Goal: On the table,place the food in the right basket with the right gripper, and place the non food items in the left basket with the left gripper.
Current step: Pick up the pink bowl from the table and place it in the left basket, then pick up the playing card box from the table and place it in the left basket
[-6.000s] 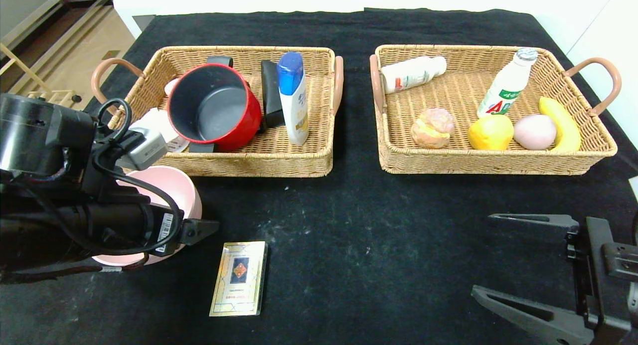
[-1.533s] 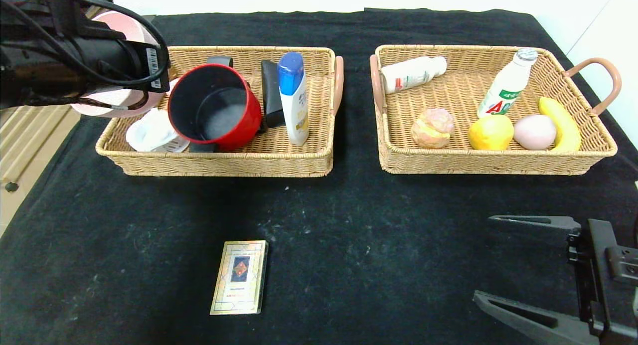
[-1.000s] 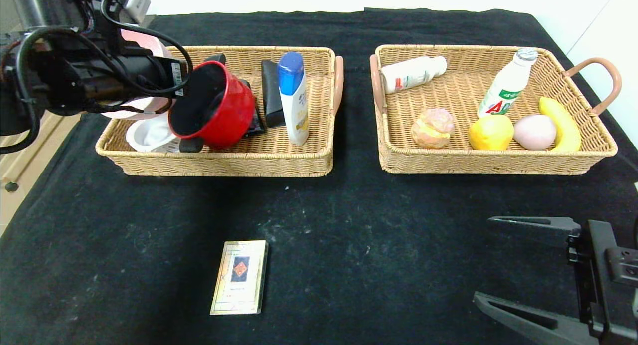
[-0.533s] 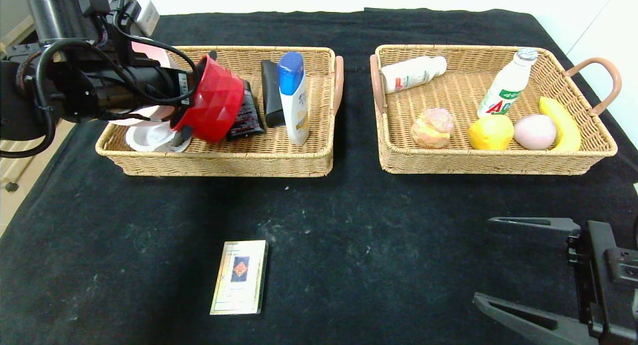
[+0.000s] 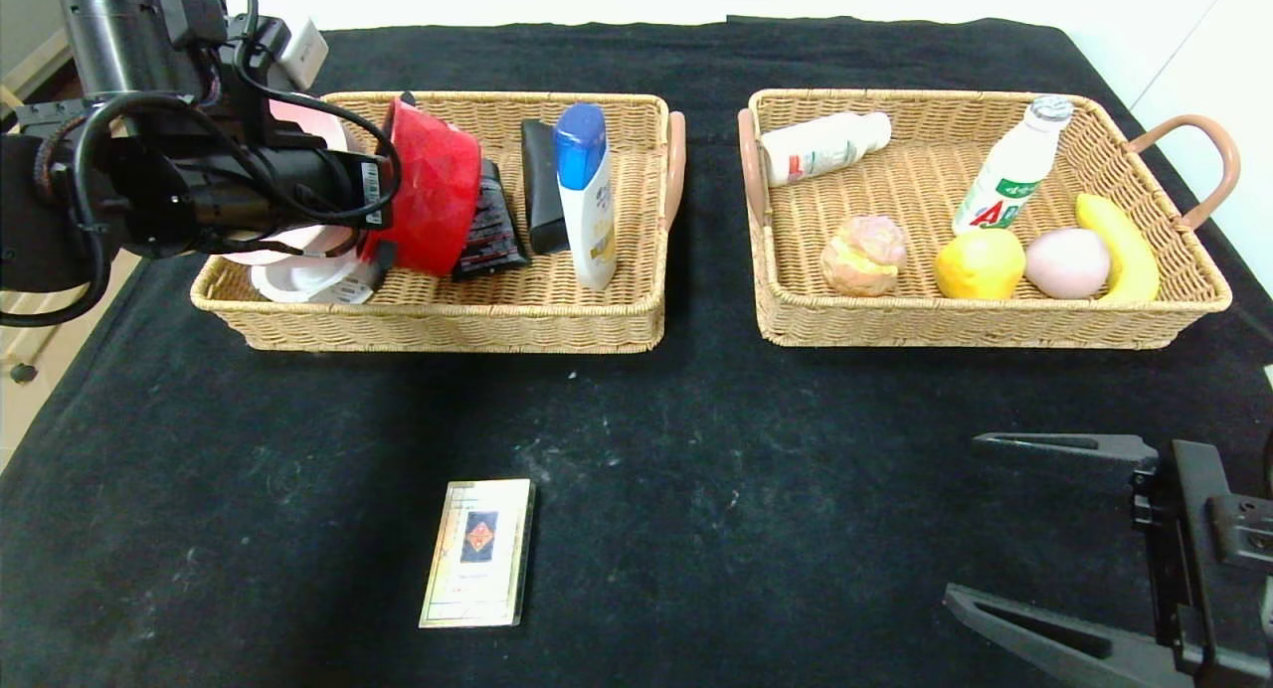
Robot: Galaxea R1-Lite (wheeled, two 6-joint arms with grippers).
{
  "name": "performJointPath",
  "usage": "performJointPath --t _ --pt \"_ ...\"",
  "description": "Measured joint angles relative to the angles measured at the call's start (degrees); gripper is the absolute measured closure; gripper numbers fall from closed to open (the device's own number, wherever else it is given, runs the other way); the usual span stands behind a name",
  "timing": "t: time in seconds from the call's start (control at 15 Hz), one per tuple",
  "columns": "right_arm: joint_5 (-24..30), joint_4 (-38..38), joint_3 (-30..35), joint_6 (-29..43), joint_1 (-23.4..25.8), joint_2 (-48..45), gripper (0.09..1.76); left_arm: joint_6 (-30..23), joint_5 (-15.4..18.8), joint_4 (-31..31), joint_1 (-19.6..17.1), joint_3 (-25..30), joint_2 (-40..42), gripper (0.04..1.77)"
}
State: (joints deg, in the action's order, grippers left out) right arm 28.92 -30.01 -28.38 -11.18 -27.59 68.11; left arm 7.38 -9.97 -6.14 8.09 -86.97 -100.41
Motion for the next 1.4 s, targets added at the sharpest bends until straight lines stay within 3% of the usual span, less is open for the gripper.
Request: performJointPath --t 0.27,0.53,1.0,1.4 --pt "0.0 0.0 0.0 0.0 -0.1 0.0 0.14 -0.4 0.5 0.1 0.0 0.3 0.7 0.97" --pt "0.0 0.1 0.2 0.0 -0.3 0.1 0.14 -0.4 0.6 0.5 0.3 1.6 2.9 0.62" --pt "0.0 0.1 0.2 0.0 -0.5 0.2 0.14 -0.3 0.4 3.1 1.5 7.7 11.0 0.32" --pt "0.0 0.1 0.4 0.0 -1.0 0.2 0.14 -0.4 0.1 3.3 3.0 18.3 18.9 0.20"
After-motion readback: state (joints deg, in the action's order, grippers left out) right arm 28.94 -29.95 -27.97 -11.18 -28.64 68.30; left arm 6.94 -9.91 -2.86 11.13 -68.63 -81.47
